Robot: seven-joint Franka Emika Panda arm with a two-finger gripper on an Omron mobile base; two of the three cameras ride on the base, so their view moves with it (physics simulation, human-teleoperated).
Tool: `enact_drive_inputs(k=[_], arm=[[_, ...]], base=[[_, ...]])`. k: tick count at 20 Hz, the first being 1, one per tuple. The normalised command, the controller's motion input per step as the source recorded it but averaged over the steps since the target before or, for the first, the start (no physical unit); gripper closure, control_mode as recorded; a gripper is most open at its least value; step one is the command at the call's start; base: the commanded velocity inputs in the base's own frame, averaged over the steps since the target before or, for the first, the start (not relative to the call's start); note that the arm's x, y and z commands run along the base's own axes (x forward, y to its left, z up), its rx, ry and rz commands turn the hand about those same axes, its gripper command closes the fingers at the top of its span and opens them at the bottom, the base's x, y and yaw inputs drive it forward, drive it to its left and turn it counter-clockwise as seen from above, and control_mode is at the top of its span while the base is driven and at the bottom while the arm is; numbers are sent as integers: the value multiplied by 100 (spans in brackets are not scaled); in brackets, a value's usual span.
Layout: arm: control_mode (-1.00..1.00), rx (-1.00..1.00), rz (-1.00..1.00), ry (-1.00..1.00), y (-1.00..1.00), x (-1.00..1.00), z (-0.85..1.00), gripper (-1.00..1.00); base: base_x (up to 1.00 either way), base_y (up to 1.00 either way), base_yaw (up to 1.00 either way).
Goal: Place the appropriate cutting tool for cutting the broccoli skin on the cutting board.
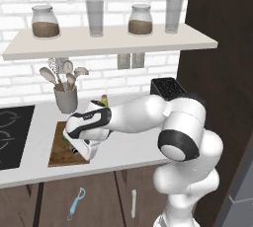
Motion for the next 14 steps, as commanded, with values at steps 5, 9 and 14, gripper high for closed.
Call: enact_drive_inputs(k=[5,9,14], arm=[[-100,0,2,17,17,16,-17,100],[-100,-1,5,17,21,22,-18,100],[-100,-5,3,7,32,17,-11,100]], base=[[0,0,0],[0,0,0],[0,0,0]])
